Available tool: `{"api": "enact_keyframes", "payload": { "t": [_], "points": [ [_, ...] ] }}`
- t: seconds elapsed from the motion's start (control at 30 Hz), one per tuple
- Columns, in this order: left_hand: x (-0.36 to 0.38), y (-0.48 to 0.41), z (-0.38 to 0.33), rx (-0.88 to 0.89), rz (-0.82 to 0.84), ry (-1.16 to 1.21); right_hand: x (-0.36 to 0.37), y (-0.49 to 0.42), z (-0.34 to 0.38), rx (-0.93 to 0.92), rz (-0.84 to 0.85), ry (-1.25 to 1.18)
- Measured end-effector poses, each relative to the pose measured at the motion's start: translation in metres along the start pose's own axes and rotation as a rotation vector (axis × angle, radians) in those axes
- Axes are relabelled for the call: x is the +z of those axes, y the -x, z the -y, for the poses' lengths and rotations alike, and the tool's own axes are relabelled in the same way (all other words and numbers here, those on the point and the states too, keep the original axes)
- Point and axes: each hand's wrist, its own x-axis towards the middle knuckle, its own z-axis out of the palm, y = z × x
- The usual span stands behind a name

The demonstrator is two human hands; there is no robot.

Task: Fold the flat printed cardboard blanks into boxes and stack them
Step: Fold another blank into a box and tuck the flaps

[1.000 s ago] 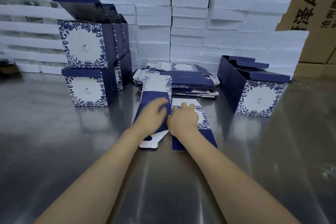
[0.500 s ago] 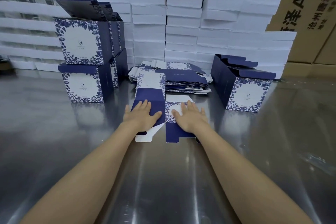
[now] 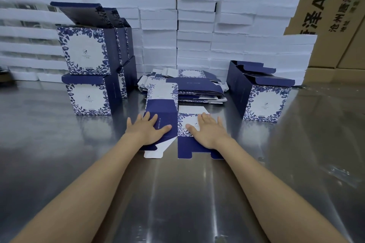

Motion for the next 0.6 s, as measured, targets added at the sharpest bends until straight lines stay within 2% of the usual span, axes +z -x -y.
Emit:
{"api": "enact_keyframes", "payload": {
  "t": [0.1,0.17,0.27,0.37,0.4,0.5,0.6],
  "points": [
    [0.000,0.003,0.010,0.086,-0.028,0.105,0.002,0.001,-0.004,-0.029,-0.065,-0.091],
    [-0.005,0.007,0.020,0.148,-0.009,0.333,0.000,0.003,-0.006,-0.041,-0.202,-0.300],
    [-0.011,0.019,0.029,0.230,-0.109,0.818,-0.006,0.008,-0.009,-0.122,-0.419,-0.723],
    [-0.020,0.028,0.028,0.281,-0.134,1.475,-0.010,0.015,-0.011,-0.146,-0.448,-0.968],
    [-0.023,0.030,0.028,0.289,-0.140,1.619,-0.012,0.015,-0.011,-0.147,-0.436,-1.057],
    [-0.025,0.032,0.025,0.350,-0.106,1.788,-0.014,0.016,-0.010,-0.161,-0.359,-1.302],
    [-0.021,0.034,0.012,0.496,0.022,1.652,-0.013,0.016,-0.006,-0.224,-0.371,-1.319]
  ]
}}
